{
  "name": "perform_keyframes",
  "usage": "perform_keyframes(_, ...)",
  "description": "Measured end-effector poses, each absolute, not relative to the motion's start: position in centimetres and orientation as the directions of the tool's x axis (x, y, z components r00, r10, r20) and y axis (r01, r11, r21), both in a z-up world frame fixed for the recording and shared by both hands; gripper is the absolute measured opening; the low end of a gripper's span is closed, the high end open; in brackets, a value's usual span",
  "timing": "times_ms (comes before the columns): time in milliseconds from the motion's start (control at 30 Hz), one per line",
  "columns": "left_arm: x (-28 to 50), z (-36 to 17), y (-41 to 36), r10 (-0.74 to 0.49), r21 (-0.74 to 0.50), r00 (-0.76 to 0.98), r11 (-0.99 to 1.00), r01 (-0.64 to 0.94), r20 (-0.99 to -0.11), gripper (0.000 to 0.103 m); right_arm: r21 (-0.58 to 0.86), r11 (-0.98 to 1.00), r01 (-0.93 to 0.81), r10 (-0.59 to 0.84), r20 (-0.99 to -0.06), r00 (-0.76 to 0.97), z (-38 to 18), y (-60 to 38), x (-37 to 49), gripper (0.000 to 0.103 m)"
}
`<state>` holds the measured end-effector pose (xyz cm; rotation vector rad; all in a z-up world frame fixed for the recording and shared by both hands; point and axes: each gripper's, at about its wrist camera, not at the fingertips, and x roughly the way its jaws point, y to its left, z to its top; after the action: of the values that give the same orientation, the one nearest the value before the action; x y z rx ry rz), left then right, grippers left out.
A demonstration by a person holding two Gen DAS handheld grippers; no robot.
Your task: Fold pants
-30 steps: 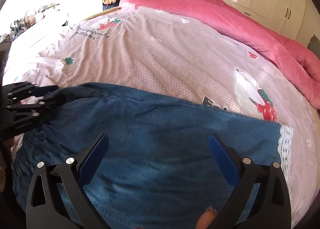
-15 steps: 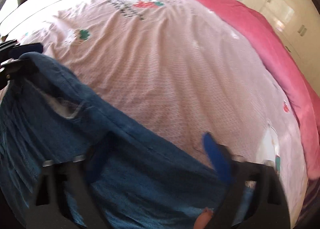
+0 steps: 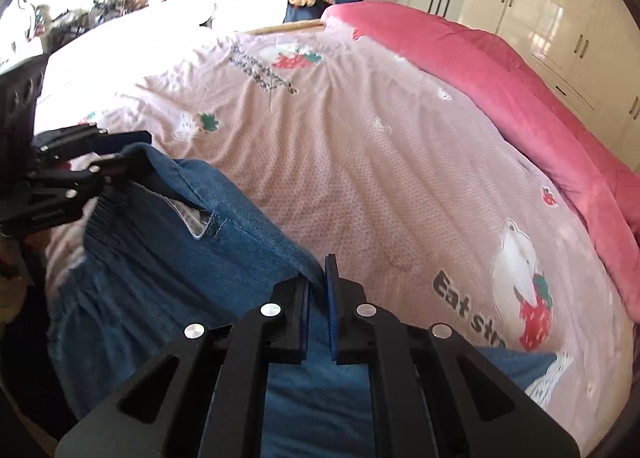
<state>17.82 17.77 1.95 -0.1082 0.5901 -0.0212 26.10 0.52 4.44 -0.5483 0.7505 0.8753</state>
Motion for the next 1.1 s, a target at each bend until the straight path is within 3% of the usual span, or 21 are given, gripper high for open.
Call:
perform_keyframes(300, 12.0, 3.9, 14.9, -0.065, 0.005, 0.896, 0.997, 0.074, -0.439, 0.029, -0.068, 0.547, -0.834, 0.539, -0.734, 0.413, 5.8, -3.9, 18.6, 0.006)
perform_keyframes(533, 7.1, 3.2, 12.9, -0.109, 0.057, 0.901, 0.988, 0.145, -0.419, 0.030, 0.003, 0.546, -0.838, 0.576, -0.728, 0.372, 4.5, -6.6, 13.2, 0.006)
perform_keyframes(1100, 1.5, -0.3, 10.5, -0.126, 0.120, 0.765, 0.959, 0.257, -0.631, 0.032, 0.119, 0.512, -0.851, 0.590, -0.768, 0.248, -2.1, -8.5, 4.4, 0.007)
